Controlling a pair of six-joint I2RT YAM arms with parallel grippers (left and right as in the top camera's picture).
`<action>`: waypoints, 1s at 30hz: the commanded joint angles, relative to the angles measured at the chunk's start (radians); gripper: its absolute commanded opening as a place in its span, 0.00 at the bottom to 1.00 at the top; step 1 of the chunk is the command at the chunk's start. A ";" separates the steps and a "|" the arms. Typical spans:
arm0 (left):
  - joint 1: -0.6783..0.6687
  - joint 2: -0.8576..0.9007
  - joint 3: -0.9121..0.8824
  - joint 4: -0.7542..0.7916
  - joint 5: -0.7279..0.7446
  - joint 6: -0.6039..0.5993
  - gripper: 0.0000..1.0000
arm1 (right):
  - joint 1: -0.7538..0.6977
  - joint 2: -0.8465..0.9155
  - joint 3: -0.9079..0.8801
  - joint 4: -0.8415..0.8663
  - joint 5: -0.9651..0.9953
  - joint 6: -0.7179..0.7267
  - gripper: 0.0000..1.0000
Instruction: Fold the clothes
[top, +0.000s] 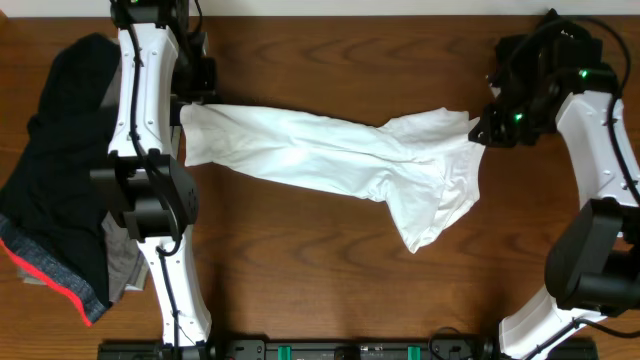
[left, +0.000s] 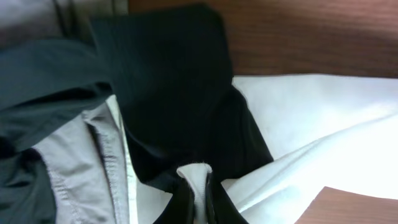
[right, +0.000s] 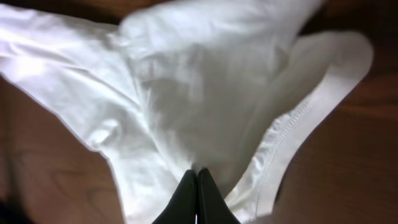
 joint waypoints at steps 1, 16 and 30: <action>0.000 -0.006 -0.111 0.033 -0.019 0.011 0.06 | -0.007 -0.006 -0.082 0.042 -0.002 0.043 0.01; 0.006 -0.006 -0.332 0.201 -0.063 0.010 0.06 | -0.040 -0.006 -0.167 0.011 0.056 0.080 0.04; 0.013 -0.095 -0.250 0.242 -0.061 -0.037 0.92 | -0.039 -0.006 -0.167 0.064 0.059 0.086 0.89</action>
